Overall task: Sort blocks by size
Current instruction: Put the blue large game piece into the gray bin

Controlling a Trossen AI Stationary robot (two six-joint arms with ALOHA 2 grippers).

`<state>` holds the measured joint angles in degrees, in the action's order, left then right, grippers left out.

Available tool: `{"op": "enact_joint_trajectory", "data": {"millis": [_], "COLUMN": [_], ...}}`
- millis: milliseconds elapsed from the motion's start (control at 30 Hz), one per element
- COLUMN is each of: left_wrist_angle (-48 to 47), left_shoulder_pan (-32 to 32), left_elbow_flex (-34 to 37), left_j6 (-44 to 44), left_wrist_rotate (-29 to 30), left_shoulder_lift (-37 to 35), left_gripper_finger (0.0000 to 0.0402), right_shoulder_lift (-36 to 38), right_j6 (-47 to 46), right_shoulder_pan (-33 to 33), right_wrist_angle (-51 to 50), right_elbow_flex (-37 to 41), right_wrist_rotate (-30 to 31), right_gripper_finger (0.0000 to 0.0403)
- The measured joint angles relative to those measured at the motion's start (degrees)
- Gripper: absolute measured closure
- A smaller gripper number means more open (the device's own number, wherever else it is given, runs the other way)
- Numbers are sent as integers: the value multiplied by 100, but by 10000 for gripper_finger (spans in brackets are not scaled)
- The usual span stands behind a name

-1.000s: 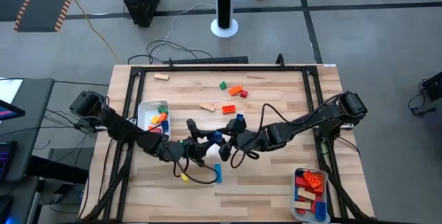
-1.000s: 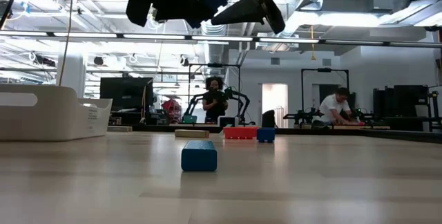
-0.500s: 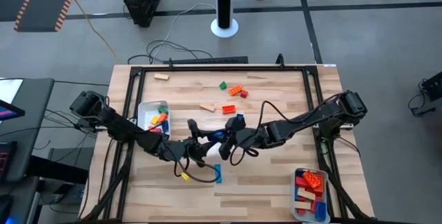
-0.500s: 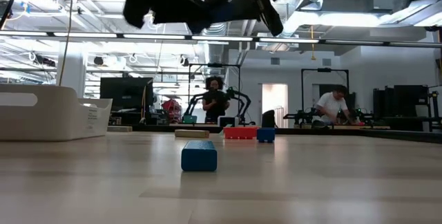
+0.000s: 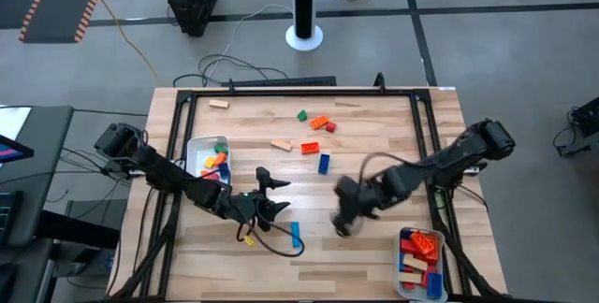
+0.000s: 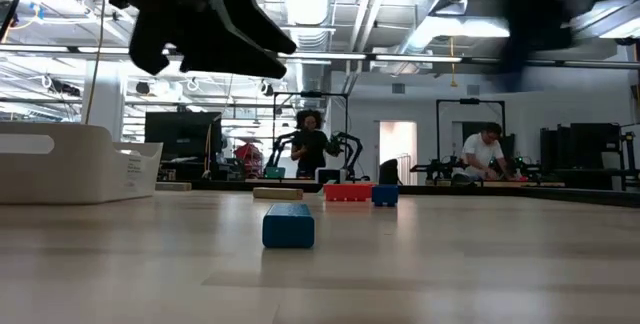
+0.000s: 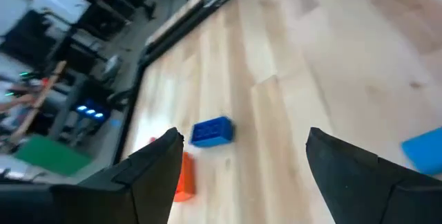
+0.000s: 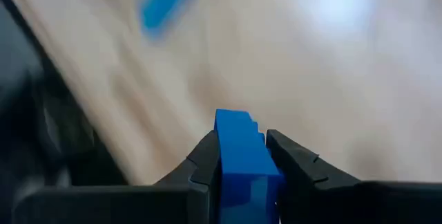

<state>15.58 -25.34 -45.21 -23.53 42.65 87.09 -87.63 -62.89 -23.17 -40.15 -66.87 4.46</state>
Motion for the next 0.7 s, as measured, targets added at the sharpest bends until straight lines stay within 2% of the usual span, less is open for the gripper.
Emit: {"op": "enact_joint_trajectory", "data": {"millis": [100,167,267,467,600,700], "left_wrist_angle": [-80,-92,-94,-117,-134,-163], "left_shoulder_pan": [0,0,-12,-17,-18,-35], "left_elbow_flex": [0,0,0,0,0,0], "left_j6": [130,156,159,173,175,178], "left_wrist_rotate": [-252,-342,-341,-341,-563,-1019], "left_shoulder_lift": [0,0,0,0,0,0], "left_gripper_finger": [109,111,113,113,113,114], "right_shoulder_lift": [193,334,541,582,463,320], "right_j6": [-815,-1354,-2247,-4638,-5834,-6099], "right_shoulder_pan": [-561,-1031,-1747,-3013,-3541,-3614], "right_wrist_angle": [-728,-824,-833,-1447,-1579,-1630], "right_elbow_flex": [0,0,0,1,112,164], "right_wrist_rotate": [-965,-1242,-1245,-1054,-951,-924], "right_gripper_finger": [290,290,281,272,273,254]}}
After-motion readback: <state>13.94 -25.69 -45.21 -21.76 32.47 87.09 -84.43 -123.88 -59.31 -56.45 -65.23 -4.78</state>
